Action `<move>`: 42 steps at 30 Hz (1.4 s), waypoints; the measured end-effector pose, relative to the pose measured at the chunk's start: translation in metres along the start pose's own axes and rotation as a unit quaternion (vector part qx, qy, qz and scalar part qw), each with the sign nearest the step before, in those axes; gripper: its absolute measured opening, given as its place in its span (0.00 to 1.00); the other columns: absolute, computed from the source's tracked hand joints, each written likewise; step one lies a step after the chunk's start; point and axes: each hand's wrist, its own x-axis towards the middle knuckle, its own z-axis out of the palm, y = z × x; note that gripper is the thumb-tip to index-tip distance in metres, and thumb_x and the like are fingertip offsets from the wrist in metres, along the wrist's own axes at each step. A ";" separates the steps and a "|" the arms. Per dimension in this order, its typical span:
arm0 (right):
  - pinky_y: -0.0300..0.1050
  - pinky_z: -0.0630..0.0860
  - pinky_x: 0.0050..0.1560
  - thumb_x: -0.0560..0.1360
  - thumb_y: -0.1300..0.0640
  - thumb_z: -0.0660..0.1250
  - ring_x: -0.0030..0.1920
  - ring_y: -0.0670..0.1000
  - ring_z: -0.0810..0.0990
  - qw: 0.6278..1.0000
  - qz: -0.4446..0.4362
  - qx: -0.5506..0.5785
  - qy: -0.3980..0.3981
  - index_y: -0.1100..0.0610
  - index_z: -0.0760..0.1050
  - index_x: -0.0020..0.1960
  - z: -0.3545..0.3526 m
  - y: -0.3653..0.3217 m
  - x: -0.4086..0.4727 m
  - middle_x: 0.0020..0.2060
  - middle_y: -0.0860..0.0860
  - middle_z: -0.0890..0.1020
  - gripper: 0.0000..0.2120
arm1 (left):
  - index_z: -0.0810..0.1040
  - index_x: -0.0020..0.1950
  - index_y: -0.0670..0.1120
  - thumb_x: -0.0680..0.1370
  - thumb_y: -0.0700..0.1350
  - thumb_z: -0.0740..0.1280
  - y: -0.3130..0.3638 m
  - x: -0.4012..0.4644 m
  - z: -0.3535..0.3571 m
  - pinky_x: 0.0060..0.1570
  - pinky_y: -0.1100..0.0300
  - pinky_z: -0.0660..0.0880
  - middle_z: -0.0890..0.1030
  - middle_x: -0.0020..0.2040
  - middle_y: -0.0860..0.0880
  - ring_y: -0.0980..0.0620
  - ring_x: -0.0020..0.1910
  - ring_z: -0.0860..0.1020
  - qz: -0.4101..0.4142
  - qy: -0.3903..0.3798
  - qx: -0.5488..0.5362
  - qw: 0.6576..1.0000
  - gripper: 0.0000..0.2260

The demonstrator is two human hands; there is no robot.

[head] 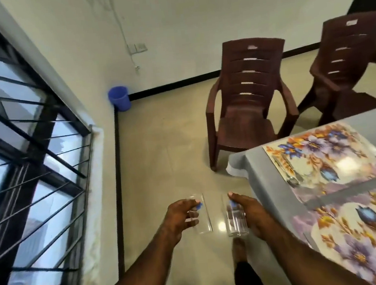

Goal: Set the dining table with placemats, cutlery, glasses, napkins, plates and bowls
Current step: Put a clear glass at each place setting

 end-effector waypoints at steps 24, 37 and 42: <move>0.54 0.84 0.54 0.61 0.53 0.80 0.48 0.59 0.87 0.994 0.020 -0.068 -0.085 0.64 0.85 0.57 0.220 -0.369 0.416 0.49 0.62 0.86 0.27 | 0.87 0.58 0.41 0.70 0.55 0.82 0.353 0.380 -0.124 0.56 0.42 0.82 0.83 0.50 0.43 0.41 0.49 0.86 -0.005 0.067 -0.115 0.991 0.24; 0.59 0.84 0.39 0.74 0.49 0.76 0.41 0.63 0.86 0.996 0.027 0.089 0.012 0.60 0.79 0.62 0.245 -0.548 0.580 0.48 0.64 0.84 0.22 | 0.80 0.65 0.50 0.76 0.67 0.71 0.584 0.608 -0.119 0.44 0.47 0.83 0.85 0.57 0.39 0.39 0.51 0.87 -0.072 -0.007 -0.016 0.997 0.26; 0.71 0.77 0.63 0.77 0.55 0.73 0.50 0.65 0.85 0.997 0.011 0.081 0.011 0.62 0.79 0.64 0.219 -0.633 0.670 0.51 0.62 0.85 0.19 | 0.78 0.66 0.40 0.78 0.49 0.73 0.666 0.707 -0.077 0.47 0.48 0.82 0.83 0.53 0.40 0.40 0.51 0.86 -0.075 -0.064 0.006 0.995 0.20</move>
